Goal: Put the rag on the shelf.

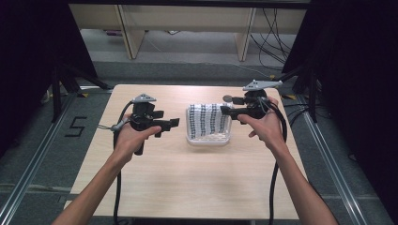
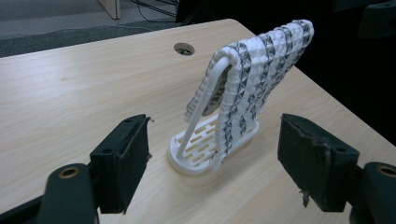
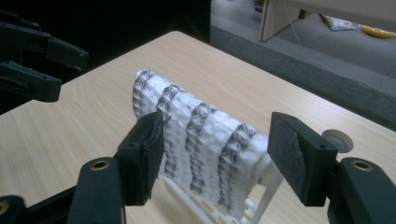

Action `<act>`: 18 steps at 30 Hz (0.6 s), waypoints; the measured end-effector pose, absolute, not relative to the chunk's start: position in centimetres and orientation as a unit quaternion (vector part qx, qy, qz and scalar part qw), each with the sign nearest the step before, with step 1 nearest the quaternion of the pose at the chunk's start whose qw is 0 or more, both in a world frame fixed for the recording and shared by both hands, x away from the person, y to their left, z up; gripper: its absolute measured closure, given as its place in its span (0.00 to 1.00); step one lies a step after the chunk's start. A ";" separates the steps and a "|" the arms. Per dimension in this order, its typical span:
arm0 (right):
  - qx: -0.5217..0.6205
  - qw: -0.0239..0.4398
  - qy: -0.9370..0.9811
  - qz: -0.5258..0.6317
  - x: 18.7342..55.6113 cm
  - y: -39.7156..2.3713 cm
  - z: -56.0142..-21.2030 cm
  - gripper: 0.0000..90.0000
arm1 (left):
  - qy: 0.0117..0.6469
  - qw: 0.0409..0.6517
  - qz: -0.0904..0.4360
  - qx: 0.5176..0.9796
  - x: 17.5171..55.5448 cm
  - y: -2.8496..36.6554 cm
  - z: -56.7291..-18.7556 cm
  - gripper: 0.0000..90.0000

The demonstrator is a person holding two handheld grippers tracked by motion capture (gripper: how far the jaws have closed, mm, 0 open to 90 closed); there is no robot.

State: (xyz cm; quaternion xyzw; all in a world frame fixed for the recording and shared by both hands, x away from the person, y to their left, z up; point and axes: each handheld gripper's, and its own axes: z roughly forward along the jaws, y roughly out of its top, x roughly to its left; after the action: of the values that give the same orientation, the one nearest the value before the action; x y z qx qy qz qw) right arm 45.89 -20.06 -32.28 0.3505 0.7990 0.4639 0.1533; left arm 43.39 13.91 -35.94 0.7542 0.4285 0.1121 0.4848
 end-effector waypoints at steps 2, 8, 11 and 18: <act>0.352 0.147 0.798 0.467 45.5 -20.2 -32.4 0.41 | 0.429 0.488 0.111 0.752 43.2 14.0 -36.1 0.27; 0.345 0.147 0.798 0.471 44.2 -20.9 -33.1 0.41 | 0.427 0.487 0.113 0.754 42.3 14.2 -36.8 0.27; 0.344 0.141 0.798 0.475 43.5 -21.3 -33.6 0.40 | 0.426 0.489 0.111 0.753 41.9 14.4 -37.0 0.27; 0.349 0.143 0.798 0.471 42.0 -22.5 -35.1 0.40 | 0.421 0.487 0.112 0.757 40.9 14.7 -37.5 0.27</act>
State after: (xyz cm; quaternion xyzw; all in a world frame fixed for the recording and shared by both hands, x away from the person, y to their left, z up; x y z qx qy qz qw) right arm 41.96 -22.50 -35.08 0.3488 0.7978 0.4705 0.1429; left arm 40.88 14.72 -37.54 0.7571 0.4207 0.1124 0.4870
